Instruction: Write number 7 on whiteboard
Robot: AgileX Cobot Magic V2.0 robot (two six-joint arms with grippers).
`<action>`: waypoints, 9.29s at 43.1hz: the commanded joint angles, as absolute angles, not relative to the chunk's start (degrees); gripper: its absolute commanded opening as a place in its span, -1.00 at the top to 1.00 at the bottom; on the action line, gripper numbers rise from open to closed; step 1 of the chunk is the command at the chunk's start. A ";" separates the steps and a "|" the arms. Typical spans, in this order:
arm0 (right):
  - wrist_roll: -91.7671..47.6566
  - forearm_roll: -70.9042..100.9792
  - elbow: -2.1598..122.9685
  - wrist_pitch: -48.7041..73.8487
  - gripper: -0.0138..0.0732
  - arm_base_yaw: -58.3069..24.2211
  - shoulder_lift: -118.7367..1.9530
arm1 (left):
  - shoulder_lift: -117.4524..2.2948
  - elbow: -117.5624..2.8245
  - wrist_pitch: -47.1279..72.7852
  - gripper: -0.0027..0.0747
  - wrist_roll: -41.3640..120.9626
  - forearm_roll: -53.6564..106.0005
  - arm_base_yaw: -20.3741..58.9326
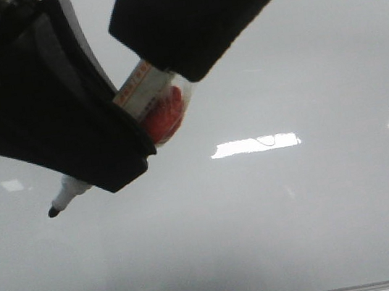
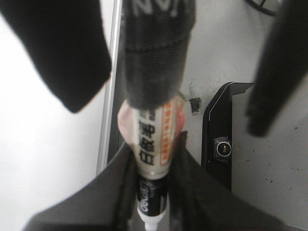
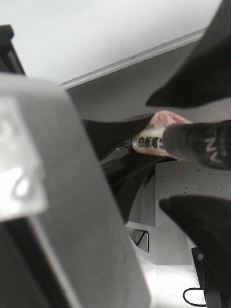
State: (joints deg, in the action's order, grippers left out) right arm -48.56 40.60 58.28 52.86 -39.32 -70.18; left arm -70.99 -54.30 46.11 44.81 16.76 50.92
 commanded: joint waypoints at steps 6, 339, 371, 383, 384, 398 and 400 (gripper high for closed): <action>-49.41 43.32 60.26 51.89 0.21 -39.37 -69.07 | -69.41 -56.09 42.41 0.82 44.85 21.13 51.27; -30.19 38.05 26.56 26.33 0.84 -12.25 -23.99 | -15.38 -25.70 14.87 0.98 18.78 16.27 -5.99; -30.19 38.05 26.56 26.52 0.84 -12.25 -23.99 | -2.25 -15.01 14.13 0.98 1.97 0.52 0.30; -30.19 38.05 26.56 26.90 0.84 -12.25 -24.05 | 1.14 -4.18 8.39 0.98 1.25 0.00 1.96; -30.19 38.05 26.56 26.90 0.84 -12.25 -24.05 | 1.14 -3.13 6.92 0.98 1.25 0.00 1.96; -30.19 38.05 26.56 27.00 0.84 -12.38 -24.05 | 1.03 0.57 3.61 0.98 1.25 0.41 1.96; -30.19 38.05 26.56 26.96 0.84 -12.38 -24.05 | 1.03 0.57 3.61 0.98 1.25 0.41 1.96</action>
State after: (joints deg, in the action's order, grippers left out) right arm -30.10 36.32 25.15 29.93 -12.65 -23.89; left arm 0.30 0.33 8.54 1.70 0.00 1.49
